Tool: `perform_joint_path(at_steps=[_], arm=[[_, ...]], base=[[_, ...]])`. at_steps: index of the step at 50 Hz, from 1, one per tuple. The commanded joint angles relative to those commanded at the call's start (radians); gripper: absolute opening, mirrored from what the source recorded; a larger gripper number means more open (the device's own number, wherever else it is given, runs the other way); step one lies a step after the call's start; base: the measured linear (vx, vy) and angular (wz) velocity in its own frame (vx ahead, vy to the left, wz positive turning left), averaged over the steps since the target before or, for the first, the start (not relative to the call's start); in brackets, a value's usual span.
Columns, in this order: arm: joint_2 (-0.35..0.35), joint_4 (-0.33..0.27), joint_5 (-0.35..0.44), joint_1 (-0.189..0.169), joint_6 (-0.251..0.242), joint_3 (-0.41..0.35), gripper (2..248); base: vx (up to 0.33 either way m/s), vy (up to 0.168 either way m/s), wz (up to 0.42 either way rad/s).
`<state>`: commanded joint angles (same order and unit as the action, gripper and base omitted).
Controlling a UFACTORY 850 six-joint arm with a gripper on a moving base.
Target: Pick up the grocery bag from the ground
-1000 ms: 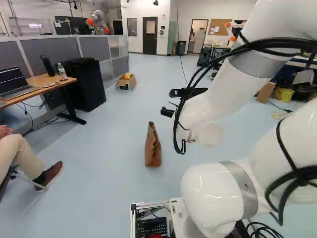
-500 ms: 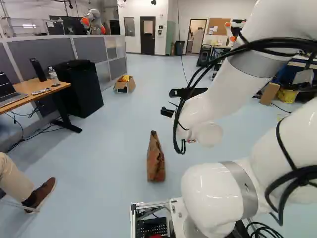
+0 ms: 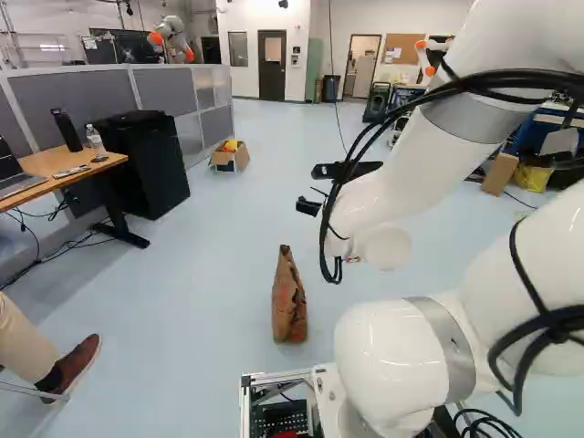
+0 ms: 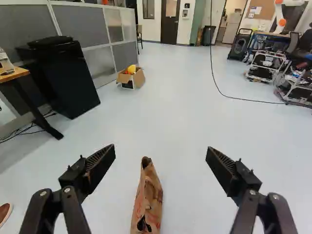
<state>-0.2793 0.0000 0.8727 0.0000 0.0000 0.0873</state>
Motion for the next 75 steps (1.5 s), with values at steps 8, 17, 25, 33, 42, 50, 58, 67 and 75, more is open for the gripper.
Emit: perform_joint_path(at_steps=[8, 17, 25, 33, 42, 50, 58, 67, 75], arm=[[0.001, 0.000, 0.000, 0.000, 0.000, 0.000, 247], [0.016, 0.000, 0.000, 0.000, 0.000, 0.014, 247], [0.058, 0.000, -0.002, 0.004, 0.000, 0.050, 247], [0.124, 0.000, -0.031, 0.015, 0.000, 0.109, 247], [0.208, 0.000, -0.091, 0.031, 0.000, 0.188, 247], [0.279, 0.000, -0.148, 0.045, 0.000, 0.259, 247], [0.348, 0.000, -0.209, 0.057, 0.000, 0.329, 247], [0.459, 0.000, -0.299, 0.071, 0.000, 0.419, 247], [0.567, 0.000, -0.390, 0.083, 0.000, 0.503, 247]], base=[[0.000, 0.000, 0.000], [0.000, 0.000, 0.000], [0.000, 0.000, 0.000], [0.000, 0.000, 0.000], [0.000, 0.000, 0.000], [0.000, 0.000, 0.000], [0.000, 0.000, 0.000], [0.000, 0.000, 0.000], [0.000, 0.000, 0.000]])
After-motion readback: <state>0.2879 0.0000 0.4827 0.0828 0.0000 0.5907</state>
